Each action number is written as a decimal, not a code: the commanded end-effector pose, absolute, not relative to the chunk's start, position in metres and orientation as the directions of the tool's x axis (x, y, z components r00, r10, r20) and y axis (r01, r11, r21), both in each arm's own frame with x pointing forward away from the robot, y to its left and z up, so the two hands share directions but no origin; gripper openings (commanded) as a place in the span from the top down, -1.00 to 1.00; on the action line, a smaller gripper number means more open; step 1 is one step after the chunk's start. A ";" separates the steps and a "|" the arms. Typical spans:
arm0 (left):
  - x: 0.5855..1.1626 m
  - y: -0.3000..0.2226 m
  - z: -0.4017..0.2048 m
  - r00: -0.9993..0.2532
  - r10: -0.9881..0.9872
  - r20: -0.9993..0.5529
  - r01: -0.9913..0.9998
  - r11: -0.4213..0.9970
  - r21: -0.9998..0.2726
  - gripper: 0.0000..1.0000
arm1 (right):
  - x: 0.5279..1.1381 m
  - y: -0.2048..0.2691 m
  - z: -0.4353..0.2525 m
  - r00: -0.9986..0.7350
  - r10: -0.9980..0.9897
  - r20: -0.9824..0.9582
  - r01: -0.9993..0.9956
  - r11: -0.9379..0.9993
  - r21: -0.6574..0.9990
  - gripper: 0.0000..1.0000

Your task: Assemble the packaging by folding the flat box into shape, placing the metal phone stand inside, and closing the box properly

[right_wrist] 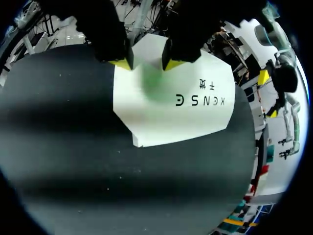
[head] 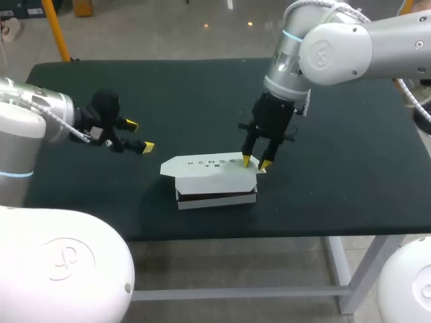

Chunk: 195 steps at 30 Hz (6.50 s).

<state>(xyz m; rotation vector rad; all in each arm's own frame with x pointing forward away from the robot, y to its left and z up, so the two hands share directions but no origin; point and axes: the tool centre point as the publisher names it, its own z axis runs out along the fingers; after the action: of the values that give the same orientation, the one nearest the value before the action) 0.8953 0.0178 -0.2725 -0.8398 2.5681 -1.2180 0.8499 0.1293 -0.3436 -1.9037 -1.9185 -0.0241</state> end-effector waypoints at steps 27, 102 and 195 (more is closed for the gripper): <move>0.959 -0.021 -0.276 0.120 -0.911 0.395 -0.992 -0.099 0.072 -1.00 | 0.845 0.129 -0.349 0.059 0.949 0.310 0.960 0.032 -0.279 0.15; 0.851 -0.061 -0.326 0.155 -0.959 0.238 -0.974 -0.108 0.199 0.17 | 0.847 0.132 -0.357 0.078 0.952 0.295 0.964 0.003 -0.265 0.15; 0.849 -0.067 -0.361 0.154 -0.955 0.255 -0.984 -0.124 0.129 0.11 | 0.850 0.124 -0.374 0.051 0.924 0.380 0.995 -0.014 -0.100 0.10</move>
<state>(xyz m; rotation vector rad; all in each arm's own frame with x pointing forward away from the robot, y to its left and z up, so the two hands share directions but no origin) 0.8481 -0.0659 -0.3601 -2.5751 2.2339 -0.1956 0.8488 0.1240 -0.3751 -2.0036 -1.9328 -0.3031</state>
